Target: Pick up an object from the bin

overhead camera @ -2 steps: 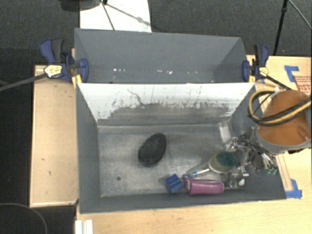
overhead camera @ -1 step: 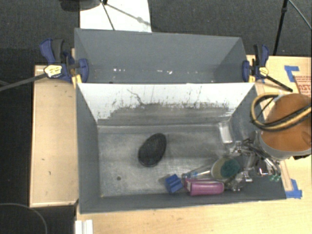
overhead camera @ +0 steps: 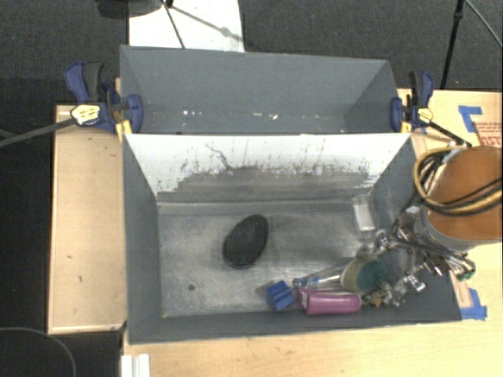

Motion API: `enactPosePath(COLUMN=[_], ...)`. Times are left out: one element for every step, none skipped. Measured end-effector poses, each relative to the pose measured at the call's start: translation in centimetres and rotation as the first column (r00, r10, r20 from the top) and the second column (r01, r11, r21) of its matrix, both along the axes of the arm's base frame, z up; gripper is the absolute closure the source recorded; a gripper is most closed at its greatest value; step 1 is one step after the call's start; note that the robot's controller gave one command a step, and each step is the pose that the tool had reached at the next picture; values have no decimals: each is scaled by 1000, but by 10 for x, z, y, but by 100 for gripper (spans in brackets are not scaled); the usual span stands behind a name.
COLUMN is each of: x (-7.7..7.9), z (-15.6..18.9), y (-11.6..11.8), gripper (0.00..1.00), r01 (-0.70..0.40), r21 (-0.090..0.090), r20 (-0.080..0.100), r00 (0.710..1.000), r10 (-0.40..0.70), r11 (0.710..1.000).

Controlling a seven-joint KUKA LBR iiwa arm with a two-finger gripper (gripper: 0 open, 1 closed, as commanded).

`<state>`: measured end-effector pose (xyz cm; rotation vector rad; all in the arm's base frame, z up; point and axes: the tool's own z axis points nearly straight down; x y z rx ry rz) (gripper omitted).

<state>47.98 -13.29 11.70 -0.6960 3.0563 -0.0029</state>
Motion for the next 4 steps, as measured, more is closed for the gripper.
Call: enactPosePath(x=[17,7,5,8], z=[-45,-42,-42,-15], y=[-4,-11,-12,-11], gripper=[0,0,100,100], r01=[67,-16,-16,-13], r21=[4,5,3,0], r20=[-7,20,16,3], r00=[998,1000,1000,1000], r10=[-67,16,15,13], r11=[998,1000,1000,1000])
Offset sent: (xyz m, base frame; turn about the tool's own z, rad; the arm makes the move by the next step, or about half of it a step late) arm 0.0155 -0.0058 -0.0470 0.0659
